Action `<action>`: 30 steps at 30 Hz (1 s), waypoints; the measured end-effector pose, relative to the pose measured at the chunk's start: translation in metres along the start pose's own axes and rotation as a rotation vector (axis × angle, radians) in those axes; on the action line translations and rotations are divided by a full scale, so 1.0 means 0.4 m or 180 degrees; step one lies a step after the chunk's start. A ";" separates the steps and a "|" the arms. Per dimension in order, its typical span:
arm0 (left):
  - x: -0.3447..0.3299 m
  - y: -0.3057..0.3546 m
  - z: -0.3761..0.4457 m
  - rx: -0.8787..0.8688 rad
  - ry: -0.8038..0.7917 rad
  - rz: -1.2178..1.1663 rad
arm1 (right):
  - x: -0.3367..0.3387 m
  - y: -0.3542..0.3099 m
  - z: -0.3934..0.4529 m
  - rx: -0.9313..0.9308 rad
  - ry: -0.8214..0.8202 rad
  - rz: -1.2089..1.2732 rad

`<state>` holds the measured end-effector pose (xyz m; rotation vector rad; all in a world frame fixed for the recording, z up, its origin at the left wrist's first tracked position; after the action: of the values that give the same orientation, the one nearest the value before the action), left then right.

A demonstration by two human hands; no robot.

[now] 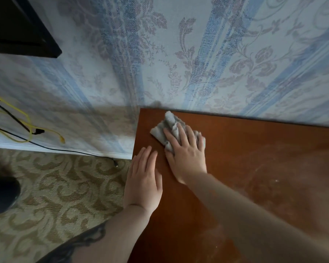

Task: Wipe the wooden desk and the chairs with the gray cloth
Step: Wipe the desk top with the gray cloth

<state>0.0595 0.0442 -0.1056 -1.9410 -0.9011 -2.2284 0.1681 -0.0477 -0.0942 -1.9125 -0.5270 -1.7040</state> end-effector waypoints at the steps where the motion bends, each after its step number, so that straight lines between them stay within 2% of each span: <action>1: 0.002 -0.001 0.000 0.0060 0.0067 -0.0097 | 0.004 0.023 0.023 0.0397 -0.0179 -0.0017; 2: 0.002 -0.002 0.000 0.0091 0.0128 -0.0186 | 0.008 0.056 0.044 0.0686 -0.0343 -0.0016; 3: 0.003 -0.002 -0.001 0.0089 0.0176 -0.0243 | 0.009 0.090 0.053 0.0722 -0.0433 0.0021; 4: 0.003 -0.003 -0.004 0.0060 0.0200 -0.0262 | 0.008 0.120 0.050 0.0508 -0.0328 0.0056; 7: 0.001 -0.011 -0.014 -0.0030 0.0132 -0.0212 | 0.008 0.123 -0.028 -0.0934 0.0396 0.0227; 9: -0.003 -0.019 -0.016 -0.0101 0.0062 -0.0161 | -0.006 0.048 -0.078 -0.1398 0.0203 0.0351; 11: -0.007 -0.020 -0.031 -0.0201 0.0015 -0.0025 | -0.009 -0.031 -0.101 -0.1196 -0.0024 0.0379; 13: -0.007 -0.017 -0.054 -0.0166 0.0028 0.0043 | -0.004 -0.064 -0.096 -0.0503 -0.0106 0.0239; 16: -0.007 -0.007 -0.085 -0.0059 -0.0005 0.0158 | 0.003 0.009 -0.066 0.0607 -0.0416 -0.0002; 17: -0.007 -0.005 -0.090 -0.0050 -0.0021 0.0212 | 0.005 0.042 -0.067 0.0625 -0.0448 -0.0012; 19: -0.003 -0.001 -0.091 -0.0026 -0.0043 0.0259 | 0.009 0.063 -0.099 -0.0101 -0.0147 0.0070; 21: -0.001 0.000 -0.087 -0.0011 -0.0046 0.0238 | -0.008 -0.012 -0.154 -0.1118 0.0227 0.0251; 22: -0.001 0.000 -0.085 -0.0008 -0.0047 0.0207 | -0.020 -0.064 -0.175 -0.1377 0.0246 0.0418; 23: -0.001 0.000 -0.085 -0.0018 -0.0052 0.0160 | -0.027 -0.106 -0.186 -0.1393 0.0121 0.0555; 25: 0.000 -0.003 -0.088 0.0011 -0.0044 -0.0003 | -0.015 -0.114 -0.172 -0.0679 -0.0238 0.0429; 27: 0.005 -0.003 -0.090 0.0103 -0.0053 -0.0159 | 0.007 -0.045 -0.142 0.0302 -0.0468 0.0193; 28: 0.008 -0.002 -0.092 0.0126 -0.0052 -0.0241 | 0.014 -0.004 -0.136 0.0591 -0.0566 0.0089; 29: 0.010 -0.002 -0.095 0.0140 -0.0037 -0.0333 | 0.017 0.033 -0.136 0.0613 -0.0625 0.0070; 30: 0.012 -0.004 -0.099 0.0145 -0.0028 -0.0415 | 0.012 0.056 -0.144 0.0380 -0.0536 0.0097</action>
<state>0.0224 0.0290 -0.1032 -1.9266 -1.0997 -2.2471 0.1366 -0.1009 -0.0879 -1.9772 -0.6446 -1.4664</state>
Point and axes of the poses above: each hand's wrist, its own z-axis towards the middle knuckle, its own x-axis out of the back of the hand, y = z × x, the point moved 3 cm from there along z, towards the middle knuckle, and after that the axes turned 5 degrees about x, right-handed, at the moved point
